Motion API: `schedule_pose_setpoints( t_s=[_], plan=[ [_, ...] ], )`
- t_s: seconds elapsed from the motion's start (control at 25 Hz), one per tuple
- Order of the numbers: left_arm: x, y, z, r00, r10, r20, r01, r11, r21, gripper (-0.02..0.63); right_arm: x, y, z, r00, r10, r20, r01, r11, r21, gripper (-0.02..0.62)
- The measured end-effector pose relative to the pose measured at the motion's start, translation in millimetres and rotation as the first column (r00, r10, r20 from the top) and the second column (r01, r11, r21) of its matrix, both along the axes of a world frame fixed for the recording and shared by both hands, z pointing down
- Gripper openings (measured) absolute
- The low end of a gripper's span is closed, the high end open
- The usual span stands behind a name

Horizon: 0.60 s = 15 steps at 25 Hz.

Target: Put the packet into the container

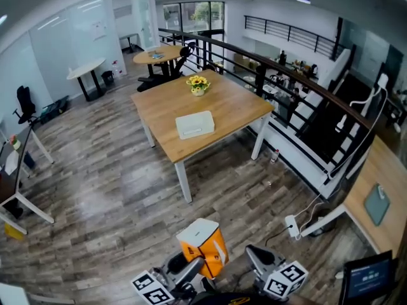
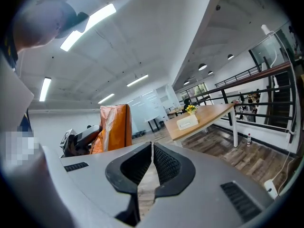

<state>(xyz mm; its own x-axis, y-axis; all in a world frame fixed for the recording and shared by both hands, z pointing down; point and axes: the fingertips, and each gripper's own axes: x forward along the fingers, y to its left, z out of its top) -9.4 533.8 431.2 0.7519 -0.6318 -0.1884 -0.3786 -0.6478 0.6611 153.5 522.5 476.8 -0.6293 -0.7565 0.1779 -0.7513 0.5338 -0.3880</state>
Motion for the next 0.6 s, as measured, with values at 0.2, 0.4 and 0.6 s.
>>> schedule_pose_setpoints(
  t_s=[0.2, 0.4, 0.6],
  plan=[
    [-40.3, -28.8, 7.5, 0.999, -0.011, 0.030, 0.011, 1.000, 0.001, 0.197, -26.0, -23.8, 1.2, 0.999, 0.029, -0.033, -0.030, 0.999, -0.029, 0.021],
    [-53.7, -51.9, 15.9, 0.996, -0.016, 0.087, 0.016, 1.000, 0.005, 0.198, -40.6, -42.5, 5.0, 0.999, 0.032, -0.035, -0.034, 0.997, -0.062, 0.021],
    [-55.9, -84.5, 13.9, 0.990, -0.036, 0.133, 0.034, 0.999, 0.023, 0.197, -56.4, -75.1, 10.9, 1.000, 0.006, -0.018, -0.007, 0.999, -0.048, 0.021]
  ],
)
